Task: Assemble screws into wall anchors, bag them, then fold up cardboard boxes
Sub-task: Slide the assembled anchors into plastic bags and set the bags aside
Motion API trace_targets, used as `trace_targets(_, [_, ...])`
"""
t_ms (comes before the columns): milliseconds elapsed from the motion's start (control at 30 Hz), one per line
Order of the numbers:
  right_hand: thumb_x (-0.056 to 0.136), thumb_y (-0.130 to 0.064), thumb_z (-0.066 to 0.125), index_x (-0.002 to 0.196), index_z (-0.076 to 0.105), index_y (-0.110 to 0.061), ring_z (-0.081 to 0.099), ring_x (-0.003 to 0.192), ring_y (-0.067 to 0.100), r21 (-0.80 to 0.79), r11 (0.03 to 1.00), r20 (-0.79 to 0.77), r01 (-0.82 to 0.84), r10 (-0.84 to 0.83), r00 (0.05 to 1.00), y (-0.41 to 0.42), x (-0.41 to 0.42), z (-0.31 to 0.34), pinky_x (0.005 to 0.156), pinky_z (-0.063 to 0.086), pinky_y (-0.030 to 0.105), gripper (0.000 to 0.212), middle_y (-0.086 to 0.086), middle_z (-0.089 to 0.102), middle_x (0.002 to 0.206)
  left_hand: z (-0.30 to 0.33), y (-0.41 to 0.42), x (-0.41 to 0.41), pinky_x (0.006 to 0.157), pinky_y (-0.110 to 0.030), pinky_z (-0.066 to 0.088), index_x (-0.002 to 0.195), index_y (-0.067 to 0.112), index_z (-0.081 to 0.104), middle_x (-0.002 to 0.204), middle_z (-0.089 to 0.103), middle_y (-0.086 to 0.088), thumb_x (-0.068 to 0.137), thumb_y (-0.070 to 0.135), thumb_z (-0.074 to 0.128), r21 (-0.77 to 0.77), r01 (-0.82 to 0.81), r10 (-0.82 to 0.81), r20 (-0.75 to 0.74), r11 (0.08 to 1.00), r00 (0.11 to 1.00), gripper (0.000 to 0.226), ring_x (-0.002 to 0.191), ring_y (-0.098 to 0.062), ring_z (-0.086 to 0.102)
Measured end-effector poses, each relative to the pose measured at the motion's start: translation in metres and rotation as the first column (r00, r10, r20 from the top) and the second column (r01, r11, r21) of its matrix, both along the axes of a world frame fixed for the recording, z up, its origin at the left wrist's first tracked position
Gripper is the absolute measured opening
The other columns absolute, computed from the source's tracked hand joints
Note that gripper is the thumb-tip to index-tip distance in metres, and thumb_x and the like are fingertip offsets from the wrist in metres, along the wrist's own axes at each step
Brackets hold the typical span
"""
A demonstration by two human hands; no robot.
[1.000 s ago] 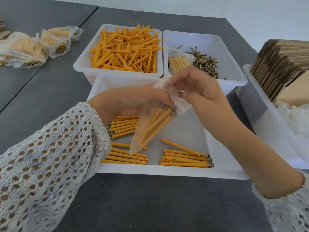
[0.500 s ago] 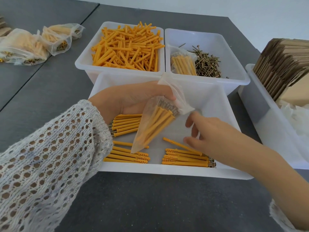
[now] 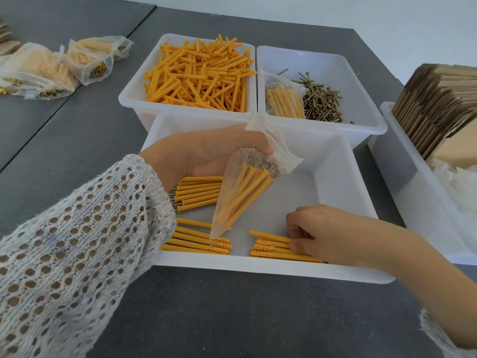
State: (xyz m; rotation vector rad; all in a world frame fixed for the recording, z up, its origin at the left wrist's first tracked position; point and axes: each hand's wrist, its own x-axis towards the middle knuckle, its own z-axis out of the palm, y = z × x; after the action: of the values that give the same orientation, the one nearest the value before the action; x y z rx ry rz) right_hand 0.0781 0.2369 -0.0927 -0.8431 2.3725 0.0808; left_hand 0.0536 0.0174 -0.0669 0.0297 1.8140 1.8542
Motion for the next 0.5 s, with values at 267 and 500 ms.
trace_targets(267, [0.097,-0.023,0.046,0.086,0.055,-0.019,0.053,0.071,0.014,0.102,0.994,-0.020,0.038,-0.036,0.999,-0.006,0.002,0.005,0.059,0.040,0.022,0.014,-0.003,0.052,0.079,-0.004,-0.006,-0.003,0.085,-0.034,0.054,0.130,0.014,0.057,0.109,0.068,-0.005,0.075,0.018,0.059,0.014,-0.012,0.012,0.001,1.000,1.000,0.055,0.097,-0.018,0.064])
trace_targets(500, [0.100,-0.023,0.041,0.072,0.038,-0.019,0.052,0.084,0.021,0.220,0.975,-0.119,-0.017,0.044,0.992,-0.012,0.004,0.008,0.069,0.043,0.029,0.028,-0.001,0.043,0.082,-0.009,-0.007,-0.007,0.087,-0.035,0.054,0.133,0.013,0.056,0.112,0.068,-0.006,0.076,0.018,0.059,0.004,-0.012,0.012,0.001,1.000,1.000,0.057,0.099,-0.019,0.065])
